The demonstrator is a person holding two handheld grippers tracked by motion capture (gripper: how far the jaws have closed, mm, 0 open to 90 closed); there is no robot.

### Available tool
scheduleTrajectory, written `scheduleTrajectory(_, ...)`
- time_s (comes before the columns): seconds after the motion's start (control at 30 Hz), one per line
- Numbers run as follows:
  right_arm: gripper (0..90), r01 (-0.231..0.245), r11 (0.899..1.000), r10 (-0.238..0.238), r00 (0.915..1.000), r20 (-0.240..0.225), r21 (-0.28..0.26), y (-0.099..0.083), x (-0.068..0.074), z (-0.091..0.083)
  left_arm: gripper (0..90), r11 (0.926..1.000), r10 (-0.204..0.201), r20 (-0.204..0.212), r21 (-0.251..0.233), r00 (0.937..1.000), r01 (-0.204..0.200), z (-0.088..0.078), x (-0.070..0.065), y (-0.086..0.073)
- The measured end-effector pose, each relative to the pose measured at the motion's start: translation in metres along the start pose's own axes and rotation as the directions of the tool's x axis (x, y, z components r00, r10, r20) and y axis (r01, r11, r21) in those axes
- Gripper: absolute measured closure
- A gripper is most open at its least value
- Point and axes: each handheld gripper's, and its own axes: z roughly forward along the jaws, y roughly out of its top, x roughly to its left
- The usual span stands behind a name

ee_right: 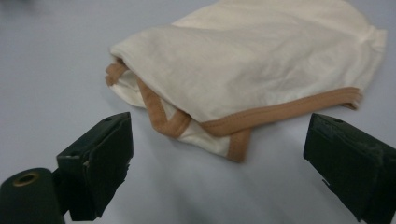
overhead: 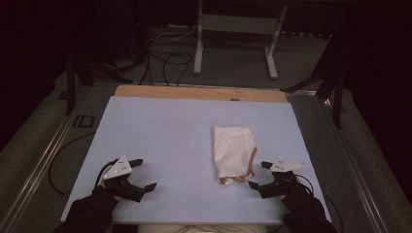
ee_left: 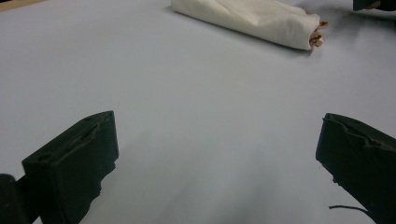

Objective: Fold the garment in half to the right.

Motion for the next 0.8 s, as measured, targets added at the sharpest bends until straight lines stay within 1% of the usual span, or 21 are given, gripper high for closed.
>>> scheduleTrajectory(0.03,8.5,0.002,1.0,-0.002,1.0,0.005,-0.006,-0.0012,0.0009,-0.0009,0.7,1.0,0.001,0.0,-0.001,1.0,-0.001,0.0,0.0,-0.0001)
scheduleTrajectory(0.07,8.5,-0.009,1.0,0.009,0.9999,0.007,-0.001,-0.0024,0.0023,-0.0016,0.6,1.0,0.001,0.001,-0.001,1.0,-0.001,0.0,-0.0002,-0.0002)
scheduleTrajectory(0.13,8.5,0.001,1.0,-0.002,0.9996,0.027,0.006,-0.0055,0.0032,-0.0031,0.7,1.0,0.005,-0.001,0.002,1.0,-0.005,0.0,-0.0005,-0.0004)
scheduleTrajectory(0.23,8.6,-0.011,1.0,0.011,0.9994,0.033,0.014,-0.0095,0.0029,-0.0046,0.6,1.0,0.005,-0.001,0.002,1.0,-0.005,0.0002,-0.0007,-0.0006)
scheduleTrajectory(0.3,8.5,-0.008,1.0,0.008,0.9993,0.037,0.015,-0.0106,0.0018,-0.0045,0.6,1.0,0.007,0.0,0.001,1.0,-0.007,0.0001,-0.0009,-0.0005)
scheduleTrajectory(0.4,8.6,-0.011,1.0,0.011,0.9991,0.041,0.01,-0.0103,0.0002,-0.0045,0.6,0.9999,0.01,0.001,0.001,0.9999,-0.01,-0.0002,-0.0012,-0.0007)
scheduleTrajectory(0.43,8.5,-0.019,1.0,0.019,0.9989,0.042,0.009,-0.0101,0.0004,-0.0047,0.6,0.9999,0.013,-0.001,0.002,0.9999,-0.013,0.0,-0.0013,-0.001)
scheduleTrajectory(0.6,8.6,-0.013,1.0,0.012,0.9988,0.047,0.005,-0.0099,-0.0002,-0.0054,0.6,0.9999,0.014,-0.001,0.01,0.9999,-0.014,0.0003,-0.0013,-0.0028)
scheduleTrajectory(0.7,8.6,-0.006,1.0,0.006,0.9991,0.042,0.006,-0.0099,0.0001,-0.0034,0.6,0.9999,0.015,-0.011,0.001,0.9998,-0.015,-0.0008,-0.0015,-0.0018)
scheduleTrajectory(0.8,8.6,-0.01,1.0,0.01,0.999,0.044,0.01,-0.0089,0.001,-0.0025,0.6,0.9999,0.015,-0.014,-0.004,0.9998,-0.015,-0.0017,-0.0013,-0.0014)
